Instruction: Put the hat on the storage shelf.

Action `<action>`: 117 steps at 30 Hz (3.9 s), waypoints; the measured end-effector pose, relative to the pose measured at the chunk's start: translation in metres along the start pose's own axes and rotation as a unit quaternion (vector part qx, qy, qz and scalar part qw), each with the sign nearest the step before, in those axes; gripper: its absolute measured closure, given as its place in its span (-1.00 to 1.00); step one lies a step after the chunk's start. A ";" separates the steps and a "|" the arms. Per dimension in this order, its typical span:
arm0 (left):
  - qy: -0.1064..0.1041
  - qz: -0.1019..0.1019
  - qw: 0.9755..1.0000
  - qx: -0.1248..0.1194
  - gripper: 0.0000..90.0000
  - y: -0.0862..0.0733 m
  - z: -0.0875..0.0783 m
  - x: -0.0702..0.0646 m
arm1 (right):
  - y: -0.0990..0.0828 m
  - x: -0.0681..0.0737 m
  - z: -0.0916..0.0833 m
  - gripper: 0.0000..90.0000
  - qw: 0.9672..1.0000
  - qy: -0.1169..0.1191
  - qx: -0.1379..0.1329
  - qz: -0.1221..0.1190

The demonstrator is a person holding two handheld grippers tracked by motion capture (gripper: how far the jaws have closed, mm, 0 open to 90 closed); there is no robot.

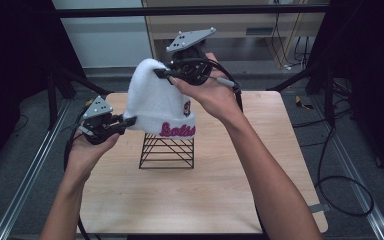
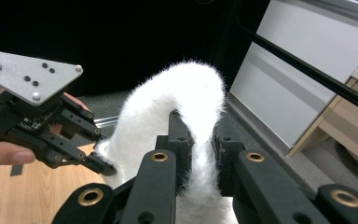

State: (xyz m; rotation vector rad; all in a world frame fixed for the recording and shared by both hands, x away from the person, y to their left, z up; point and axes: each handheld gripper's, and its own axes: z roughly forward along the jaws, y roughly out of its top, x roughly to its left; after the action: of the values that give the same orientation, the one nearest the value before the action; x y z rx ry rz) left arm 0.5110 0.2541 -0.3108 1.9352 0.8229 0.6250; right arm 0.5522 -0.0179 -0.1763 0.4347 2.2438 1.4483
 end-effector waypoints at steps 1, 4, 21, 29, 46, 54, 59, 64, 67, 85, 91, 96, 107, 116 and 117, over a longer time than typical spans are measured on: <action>0.000 0.000 1.000 0.000 0.65 0.000 0.000 0.000 | 0.000 0.000 0.000 0.81 1.000 0.000 0.000 0.000; 0.006 0.004 1.000 0.002 0.65 -0.002 0.004 -0.002 | -0.003 -0.004 0.003 0.81 1.000 -0.001 0.003 0.004; 0.015 -0.002 1.000 0.005 0.64 -0.020 0.017 -0.012 | -0.030 -0.007 0.007 0.81 1.000 -0.001 0.017 0.018; 0.020 -0.008 1.000 0.011 0.64 -0.034 0.026 -0.014 | -0.046 -0.003 0.010 0.81 0.999 0.003 0.025 0.021; 0.026 -0.020 0.999 0.029 0.62 -0.068 0.035 -0.013 | -0.074 0.012 0.024 0.80 0.998 0.017 0.054 0.014; 0.029 -0.025 0.998 0.045 0.61 -0.090 0.041 -0.013 | -0.091 0.027 0.035 0.80 0.996 0.028 0.079 0.001; 0.026 -0.035 0.998 0.051 0.61 -0.103 0.044 -0.011 | -0.102 0.033 0.042 0.80 0.995 0.033 0.092 0.004; 0.022 -0.035 0.997 0.058 0.61 -0.111 0.047 -0.012 | -0.109 0.036 0.047 0.80 0.994 0.038 0.100 0.006; 0.020 -0.037 0.997 0.060 0.60 -0.115 0.048 -0.012 | -0.112 0.039 0.048 0.80 0.994 0.040 0.101 0.005; 0.019 -0.042 0.996 0.074 0.60 -0.129 0.052 -0.010 | -0.125 0.044 0.058 0.79 0.992 0.044 0.120 0.013; 0.017 -0.044 0.996 0.077 0.60 -0.131 0.051 -0.009 | -0.124 0.045 0.061 0.79 0.991 0.046 0.127 0.011; 0.013 -0.046 0.996 0.081 0.59 -0.137 0.053 -0.008 | -0.122 0.046 0.066 0.78 0.990 0.045 0.133 0.008; 0.013 -0.053 0.995 0.086 0.57 -0.143 0.055 -0.007 | -0.123 0.046 0.074 0.75 0.989 0.042 0.142 0.013; 0.016 -0.056 0.995 0.084 0.44 -0.144 0.053 -0.009 | -0.124 0.046 0.072 0.59 0.990 0.040 0.137 0.020; 0.016 -0.056 0.995 0.083 0.41 -0.144 0.052 -0.009 | -0.124 0.047 0.072 0.55 0.990 0.038 0.136 0.022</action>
State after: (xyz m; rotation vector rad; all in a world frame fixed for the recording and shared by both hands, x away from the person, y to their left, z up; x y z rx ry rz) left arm 0.4996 0.2710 -0.4623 2.0163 1.0240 0.5349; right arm 0.5454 0.0106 -0.3240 0.5242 2.5182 1.2004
